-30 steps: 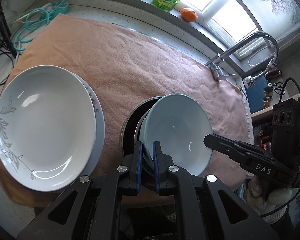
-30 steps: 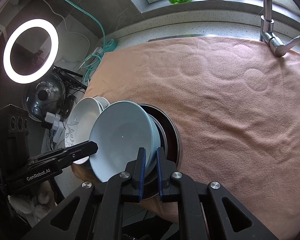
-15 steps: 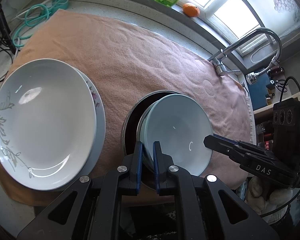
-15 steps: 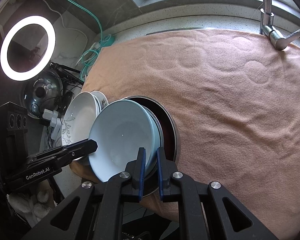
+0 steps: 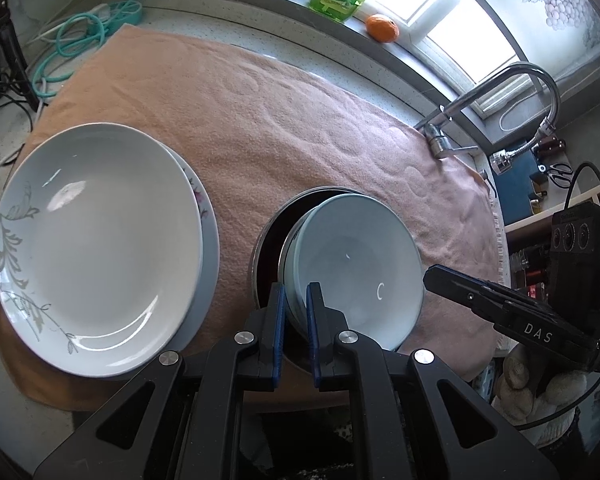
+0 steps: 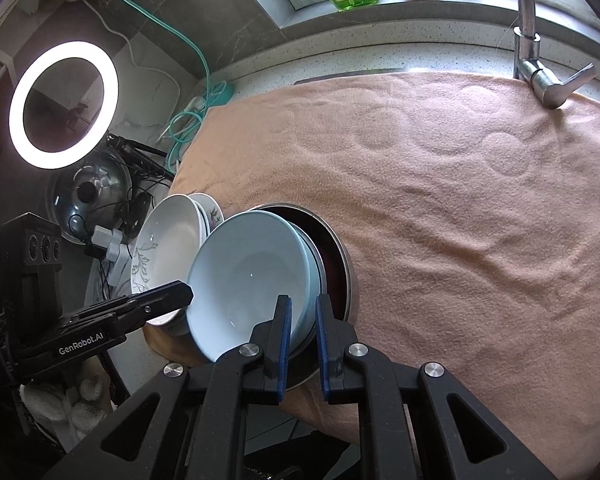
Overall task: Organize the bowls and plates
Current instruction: 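Lower the pale blue bowl into the red-bottomed steel bowl, then lift the nested bowl stack with the right gripper toward the white plates, then lower the nested bowl stack onto the white plate stack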
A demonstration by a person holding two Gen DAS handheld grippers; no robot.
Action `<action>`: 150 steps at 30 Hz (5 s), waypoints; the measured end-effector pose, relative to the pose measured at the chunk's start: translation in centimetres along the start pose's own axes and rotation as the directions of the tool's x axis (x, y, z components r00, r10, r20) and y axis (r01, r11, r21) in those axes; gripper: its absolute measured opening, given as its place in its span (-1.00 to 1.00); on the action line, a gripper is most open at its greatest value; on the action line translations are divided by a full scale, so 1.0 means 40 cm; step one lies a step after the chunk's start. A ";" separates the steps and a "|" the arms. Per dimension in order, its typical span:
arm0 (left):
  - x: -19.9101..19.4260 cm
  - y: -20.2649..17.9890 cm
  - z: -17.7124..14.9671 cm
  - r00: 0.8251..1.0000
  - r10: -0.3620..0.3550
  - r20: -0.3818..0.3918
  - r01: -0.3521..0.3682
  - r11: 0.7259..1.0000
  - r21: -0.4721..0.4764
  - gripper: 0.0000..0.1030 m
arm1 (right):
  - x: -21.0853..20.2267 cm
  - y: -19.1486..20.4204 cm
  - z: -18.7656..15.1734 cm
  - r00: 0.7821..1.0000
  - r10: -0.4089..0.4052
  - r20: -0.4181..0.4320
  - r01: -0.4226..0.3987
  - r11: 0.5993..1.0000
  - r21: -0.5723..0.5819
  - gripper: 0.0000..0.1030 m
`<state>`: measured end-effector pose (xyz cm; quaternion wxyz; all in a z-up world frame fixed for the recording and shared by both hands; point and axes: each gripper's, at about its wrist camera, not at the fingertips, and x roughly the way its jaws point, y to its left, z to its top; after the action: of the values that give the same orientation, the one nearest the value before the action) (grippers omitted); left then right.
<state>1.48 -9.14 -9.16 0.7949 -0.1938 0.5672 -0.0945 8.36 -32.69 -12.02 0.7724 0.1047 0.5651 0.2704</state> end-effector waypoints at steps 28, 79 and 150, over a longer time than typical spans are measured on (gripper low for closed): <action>0.005 0.095 -0.032 0.998 0.002 0.059 0.011 0.978 -0.209 -0.82 | -0.016 -0.099 -0.009 0.995 0.062 0.079 -0.071 0.991 0.117 -0.64; 0.069 0.075 -0.009 1.000 -0.018 -0.011 0.016 0.990 -0.143 -0.83 | 0.060 -0.129 -0.006 0.997 0.079 0.008 -0.079 0.982 0.170 -0.76; -0.170 0.229 -0.002 0.982 0.055 0.180 -0.022 0.983 -0.180 -0.84 | 0.089 0.202 0.081 0.994 0.100 0.046 -0.098 0.995 -0.033 -0.81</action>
<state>-1.54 1.65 -7.11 0.8252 -0.2608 0.5010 -0.0098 9.72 -23.60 -10.06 0.7729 0.1272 0.5364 0.3143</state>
